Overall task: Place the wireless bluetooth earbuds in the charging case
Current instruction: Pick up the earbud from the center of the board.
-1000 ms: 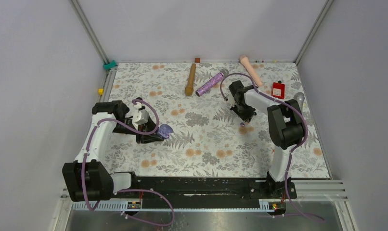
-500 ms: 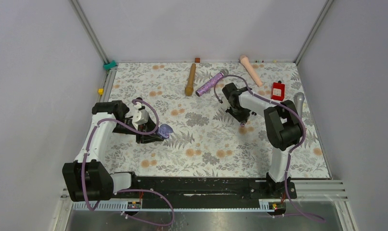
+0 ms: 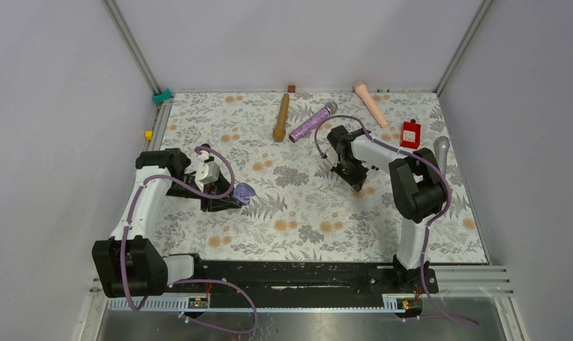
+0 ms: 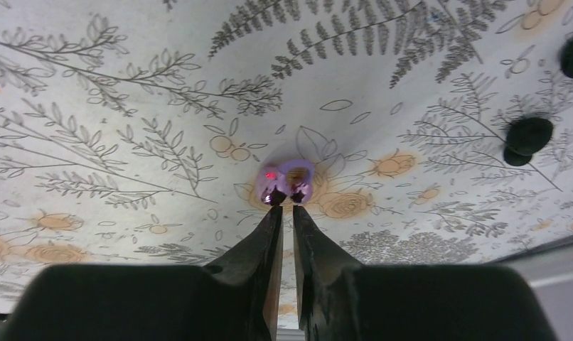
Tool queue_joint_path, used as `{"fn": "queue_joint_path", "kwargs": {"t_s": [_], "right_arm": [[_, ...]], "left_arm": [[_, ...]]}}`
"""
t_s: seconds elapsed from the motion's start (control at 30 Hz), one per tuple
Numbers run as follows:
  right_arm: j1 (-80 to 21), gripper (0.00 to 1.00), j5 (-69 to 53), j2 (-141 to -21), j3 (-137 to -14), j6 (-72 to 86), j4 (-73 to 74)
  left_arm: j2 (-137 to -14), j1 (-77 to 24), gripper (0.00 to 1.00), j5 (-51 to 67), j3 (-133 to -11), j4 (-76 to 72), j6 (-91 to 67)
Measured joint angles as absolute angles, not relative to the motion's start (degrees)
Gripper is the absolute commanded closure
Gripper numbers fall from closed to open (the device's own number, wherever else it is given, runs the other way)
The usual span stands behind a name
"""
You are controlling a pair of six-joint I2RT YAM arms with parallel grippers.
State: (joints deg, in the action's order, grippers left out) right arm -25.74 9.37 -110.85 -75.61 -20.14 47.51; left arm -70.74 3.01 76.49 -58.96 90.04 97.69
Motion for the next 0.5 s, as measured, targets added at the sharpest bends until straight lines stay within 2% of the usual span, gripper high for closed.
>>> {"fn": "queue_joint_path", "kwargs": {"t_s": [0.37, 0.5], "right_arm": [[-27.9, 0.82, 6.4, -110.8, -76.6, -18.5, 49.5], [-29.8, 0.79, 6.3, -110.8, -78.1, -18.0, 50.1]], "left_arm": [[-70.7, 3.0, 1.00, 76.5, -59.0, 90.0, 97.7], [-70.7, 3.0, 1.00, 76.5, -59.0, 90.0, 97.7]]}}
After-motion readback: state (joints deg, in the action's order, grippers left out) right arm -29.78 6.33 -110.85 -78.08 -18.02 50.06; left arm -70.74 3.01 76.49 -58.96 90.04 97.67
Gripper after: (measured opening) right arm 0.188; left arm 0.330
